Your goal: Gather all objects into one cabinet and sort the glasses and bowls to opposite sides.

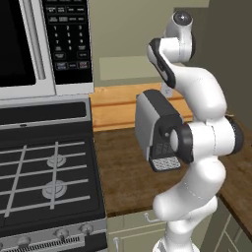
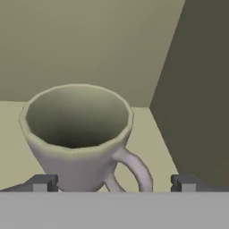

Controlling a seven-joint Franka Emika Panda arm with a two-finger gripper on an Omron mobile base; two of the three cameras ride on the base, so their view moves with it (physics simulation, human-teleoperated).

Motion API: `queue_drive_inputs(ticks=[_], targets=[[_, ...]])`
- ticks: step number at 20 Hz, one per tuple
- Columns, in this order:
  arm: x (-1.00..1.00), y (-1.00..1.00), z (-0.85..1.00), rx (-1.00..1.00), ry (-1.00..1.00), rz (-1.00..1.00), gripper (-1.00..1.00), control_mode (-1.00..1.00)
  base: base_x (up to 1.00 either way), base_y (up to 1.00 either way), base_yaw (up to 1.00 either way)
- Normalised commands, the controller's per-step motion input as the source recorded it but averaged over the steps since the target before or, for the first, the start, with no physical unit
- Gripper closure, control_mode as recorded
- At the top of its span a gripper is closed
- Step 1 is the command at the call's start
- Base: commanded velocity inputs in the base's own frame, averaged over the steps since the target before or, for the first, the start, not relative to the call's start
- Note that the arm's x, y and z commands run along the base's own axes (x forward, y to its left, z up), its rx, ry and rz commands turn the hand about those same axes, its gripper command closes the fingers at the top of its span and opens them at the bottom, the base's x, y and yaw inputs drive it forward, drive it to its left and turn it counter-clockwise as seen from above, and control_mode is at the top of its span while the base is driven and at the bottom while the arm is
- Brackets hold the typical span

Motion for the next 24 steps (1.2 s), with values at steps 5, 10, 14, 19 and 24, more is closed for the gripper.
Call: queue_drive_inputs(ticks=[5,10,14,19,24], targets=[[0.28,-0.11,0.0,-0.01,0.0,0.0,-1.0,-1.0,0.0,0.0,0.0],[0.31,-0.18,0.0,-0.03,0.0,0.0,-1.0,-1.0,0.0,0.0,0.0],[0.14,-0.05,0.0,0.0,0.0,0.0,-1.0,-1.0,0.0,0.0,0.0],[0.14,-0.14,0.0,0.0,0.0,0.0,-1.0,-1.0,0.0,0.0,0.0],[0.19,-0.28,0.0,0.07,0.01,0.03,1.0,-1.0,0.0,0.0,0.0]])
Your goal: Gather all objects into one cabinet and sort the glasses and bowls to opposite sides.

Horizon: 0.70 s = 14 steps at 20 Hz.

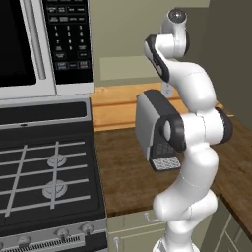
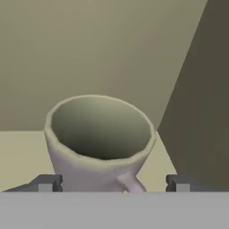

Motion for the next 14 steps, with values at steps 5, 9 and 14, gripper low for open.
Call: queue_drive_inputs(ticks=[5,9,14], targets=[[0.19,0.0,0.0,0.0,0.0,0.0,1.0,-1.0,0.0,0.0,0.0],[0.09,0.0,0.0,0.0,0.0,0.0,1.0,-1.0,0.0,0.0,0.0],[0.02,0.0,0.0,0.0,0.0,0.0,1.0,-1.0,0.0,0.0,0.0]])
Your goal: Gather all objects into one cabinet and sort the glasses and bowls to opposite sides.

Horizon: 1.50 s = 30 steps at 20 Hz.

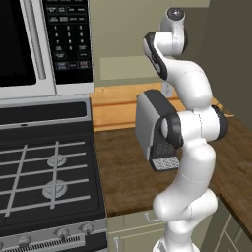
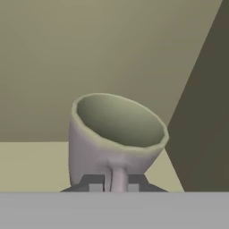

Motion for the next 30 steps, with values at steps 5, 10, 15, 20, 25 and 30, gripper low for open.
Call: queue_drive_inputs(ticks=[5,10,15,20,25,30], targets=[[-0.1,0.01,0.0,-0.02,-0.01,0.0,1.0,-1.0,0.0,0.0,0.0],[-0.43,0.11,0.0,0.0,-0.01,0.0,1.0,-1.0,0.0,0.0,0.0],[-0.82,0.27,0.0,0.0,-0.11,0.0,1.0,-1.0,0.0,0.0,0.0],[-0.99,0.37,0.0,-0.02,-0.29,0.0,1.0,-1.0,0.0,0.0,0.0],[-1.0,0.31,0.0,-0.05,-0.37,0.01,1.0,-1.0,0.0,0.0,0.0],[-1.0,0.19,0.02,-0.02,-0.29,0.03,1.0,-1.0,0.0,0.0,0.0]])
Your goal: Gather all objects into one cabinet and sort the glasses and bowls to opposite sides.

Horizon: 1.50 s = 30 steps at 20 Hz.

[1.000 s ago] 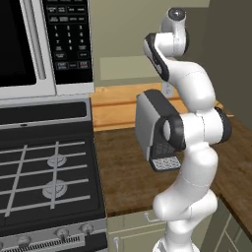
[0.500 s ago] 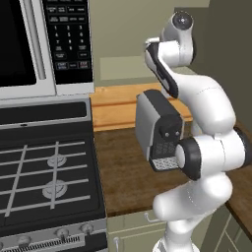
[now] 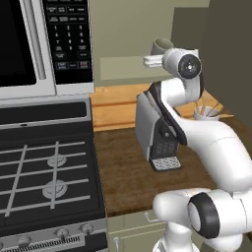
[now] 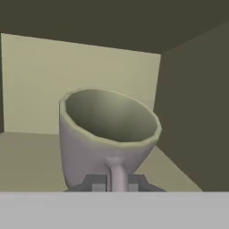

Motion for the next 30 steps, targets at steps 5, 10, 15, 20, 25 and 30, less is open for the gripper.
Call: queue_drive_inputs(ticks=[5,10,15,20,25,30], targets=[[-1.0,0.02,0.25,0.0,-0.07,0.03,1.0,-1.0,0.0,0.0,0.0],[-1.0,0.0,0.14,0.0,0.14,0.08,1.0,-1.0,0.0,0.0,0.0],[-1.0,0.07,0.0,0.0,0.36,0.14,1.0,-1.0,0.0,0.0,0.0],[-1.0,0.18,-0.08,0.0,0.34,0.08,1.0,-1.0,0.0,0.0,0.0],[-1.0,0.49,-0.34,-0.04,0.22,0.03,1.0,-1.0,0.0,0.0,0.0],[-0.66,0.19,-0.52,-0.02,0.11,0.0,1.0,-1.0,0.0,0.0,0.0]])
